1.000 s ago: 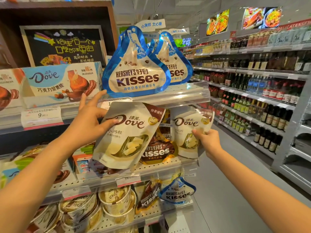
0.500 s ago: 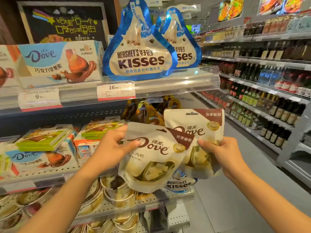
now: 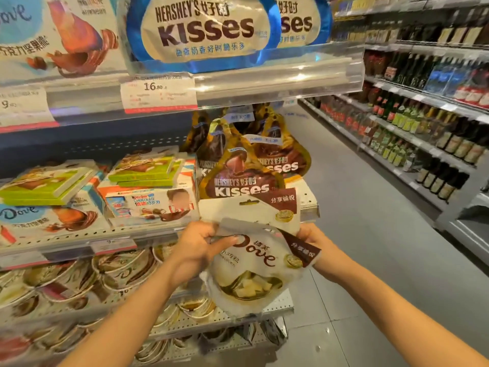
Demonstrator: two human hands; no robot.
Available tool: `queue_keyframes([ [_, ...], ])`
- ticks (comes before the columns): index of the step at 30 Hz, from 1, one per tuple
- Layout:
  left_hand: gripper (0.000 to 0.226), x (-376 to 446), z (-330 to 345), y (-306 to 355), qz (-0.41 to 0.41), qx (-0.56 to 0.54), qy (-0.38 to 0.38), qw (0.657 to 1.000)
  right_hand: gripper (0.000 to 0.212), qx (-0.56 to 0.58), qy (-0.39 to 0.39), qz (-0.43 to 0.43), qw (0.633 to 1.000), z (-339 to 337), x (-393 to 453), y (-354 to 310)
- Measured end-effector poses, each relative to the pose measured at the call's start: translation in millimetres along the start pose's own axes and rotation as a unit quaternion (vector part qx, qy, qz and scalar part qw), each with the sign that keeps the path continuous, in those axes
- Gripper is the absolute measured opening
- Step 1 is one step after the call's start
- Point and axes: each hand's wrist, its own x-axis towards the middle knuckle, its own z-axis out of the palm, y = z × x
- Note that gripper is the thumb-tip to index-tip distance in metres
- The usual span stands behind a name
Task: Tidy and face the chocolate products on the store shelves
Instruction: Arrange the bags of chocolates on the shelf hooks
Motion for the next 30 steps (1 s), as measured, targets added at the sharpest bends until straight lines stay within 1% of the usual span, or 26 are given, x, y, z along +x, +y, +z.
queue_keyframes([
  [1, 0.022, -3, -1, -2, 0.003, 0.001, 0.015, 1.000, 0.018, 0.009, -0.002, 0.017, 1.000, -2, 1, 4],
  [2, 0.024, -5, -3, -6, 0.017, 0.030, 0.028, 0.999, 0.025, 0.017, 0.012, 0.043, 0.999, -4, 2, 6],
  [3, 0.025, -6, -5, -9, 0.030, 0.068, 0.040, 0.996, 0.039, 0.015, 0.050, 0.062, 0.997, -9, 5, 13],
  [4, 0.026, -8, -6, -13, 0.038, 0.111, 0.051, 0.992, 0.049, 0.012, 0.107, 0.074, 0.991, -13, 9, 20],
  [5, 0.023, -10, -7, -14, 0.043, 0.144, 0.059, 0.987, 0.052, -0.006, 0.176, 0.079, 0.981, -20, 13, 35],
  [6, 0.016, -11, -8, -14, 0.050, 0.187, 0.060, 0.979, 0.049, -0.020, 0.238, 0.083, 0.967, -26, 17, 48],
  [7, 0.010, -12, -8, -15, 0.076, 0.244, 0.067, 0.964, 0.040, -0.045, 0.289, 0.094, 0.952, -32, 21, 65],
  [8, 0.011, -12, -11, -19, 0.119, 0.306, 0.075, 0.941, 0.027, -0.067, 0.328, 0.112, 0.935, -39, 27, 82],
  [9, 0.017, -12, -12, -23, 0.149, 0.360, 0.064, 0.919, 0.012, -0.095, 0.347, 0.138, 0.923, -44, 32, 97],
  [10, 0.024, -11, -16, -29, 0.172, 0.398, 0.046, 0.900, 0.007, -0.128, 0.349, 0.160, 0.914, -49, 38, 110],
  [12, 0.035, -6, -24, -41, 0.181, 0.392, 0.008, 0.902, 0.039, -0.207, 0.334, 0.199, 0.898, -54, 51, 127],
  [13, 0.033, -1, -29, -47, 0.182, 0.394, -0.006, 0.901, 0.052, -0.236, 0.327, 0.216, 0.889, -56, 57, 135],
  [14, 0.029, 3, -32, -53, 0.185, 0.406, -0.015, 0.895, 0.059, -0.262, 0.319, 0.229, 0.882, -59, 64, 144],
  [15, 0.026, 6, -33, -59, 0.190, 0.423, -0.023, 0.886, 0.059, -0.291, 0.308, 0.248, 0.871, -59, 69, 149],
  [17, 0.028, 13, -34, -67, 0.203, 0.445, -0.026, 0.872, 0.053, -0.338, 0.284, 0.278, 0.853, -60, 79, 158],
  [19, 0.032, 20, -32, -72, 0.204, 0.454, -0.014, 0.867, 0.048, -0.350, 0.259, 0.300, 0.849, -59, 85, 165],
  [22, 0.032, 26, -28, -78, 0.198, 0.471, 0.007, 0.859, 0.050, -0.294, 0.254, 0.301, 0.871, -58, 95, 181],
  [24, 0.031, 28, -25, -79, 0.199, 0.494, 0.018, 0.846, 0.046, -0.256, 0.264, 0.309, 0.877, -59, 101, 191],
  [27, 0.034, 29, -22, -77, 0.209, 0.514, 0.033, 0.832, 0.031, -0.261, 0.248, 0.305, 0.882, -62, 104, 191],
  [30, 0.037, 30, -22, -78, 0.217, 0.527, 0.047, 0.820, 0.030, -0.241, 0.250, 0.305, 0.887, -64, 101, 187],
])
